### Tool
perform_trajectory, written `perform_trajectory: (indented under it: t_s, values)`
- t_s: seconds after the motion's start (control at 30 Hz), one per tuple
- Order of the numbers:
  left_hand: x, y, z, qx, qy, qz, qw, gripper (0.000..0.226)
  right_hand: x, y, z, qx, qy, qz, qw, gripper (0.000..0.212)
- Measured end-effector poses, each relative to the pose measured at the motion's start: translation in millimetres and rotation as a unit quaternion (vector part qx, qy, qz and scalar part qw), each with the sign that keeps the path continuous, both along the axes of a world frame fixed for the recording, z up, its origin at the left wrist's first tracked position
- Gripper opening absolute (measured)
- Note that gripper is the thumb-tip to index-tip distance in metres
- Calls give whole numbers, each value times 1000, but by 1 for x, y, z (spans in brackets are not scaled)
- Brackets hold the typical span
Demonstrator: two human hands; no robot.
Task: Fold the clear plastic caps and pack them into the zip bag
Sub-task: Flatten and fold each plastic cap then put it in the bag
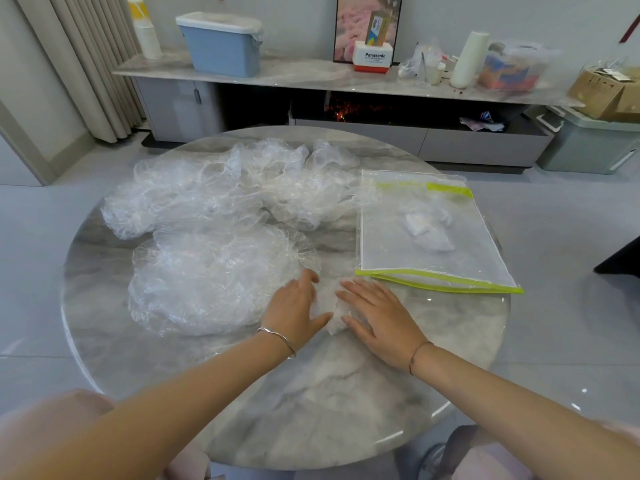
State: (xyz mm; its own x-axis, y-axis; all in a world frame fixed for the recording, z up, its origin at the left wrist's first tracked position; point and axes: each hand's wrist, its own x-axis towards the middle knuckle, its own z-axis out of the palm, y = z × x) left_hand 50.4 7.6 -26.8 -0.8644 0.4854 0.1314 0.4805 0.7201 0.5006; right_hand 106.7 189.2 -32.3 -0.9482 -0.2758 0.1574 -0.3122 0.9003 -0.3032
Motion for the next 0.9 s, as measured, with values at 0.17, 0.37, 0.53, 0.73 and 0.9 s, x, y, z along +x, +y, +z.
perform_trajectory:
  t_s: [0.17,0.37,0.53,0.73,0.9]
  values:
    - [4,-3,-5,-89,119,-171,974,75,-3,7,-12,-14,-115,-38,993,76]
    - [13,-13,-26,-214,14,-200,956,105,0,5,-23,58,-161,-19,985,67]
    - [11,-14,-31,-216,-20,-203,955,112,0,5,-23,40,-145,-18,988,81]
    - [7,-12,-16,-192,62,-173,964,99,1,10,2,-3,108,6,994,41]
    - [-4,-13,-9,-97,129,-221,962,60,9,14,-9,31,84,25,996,32]
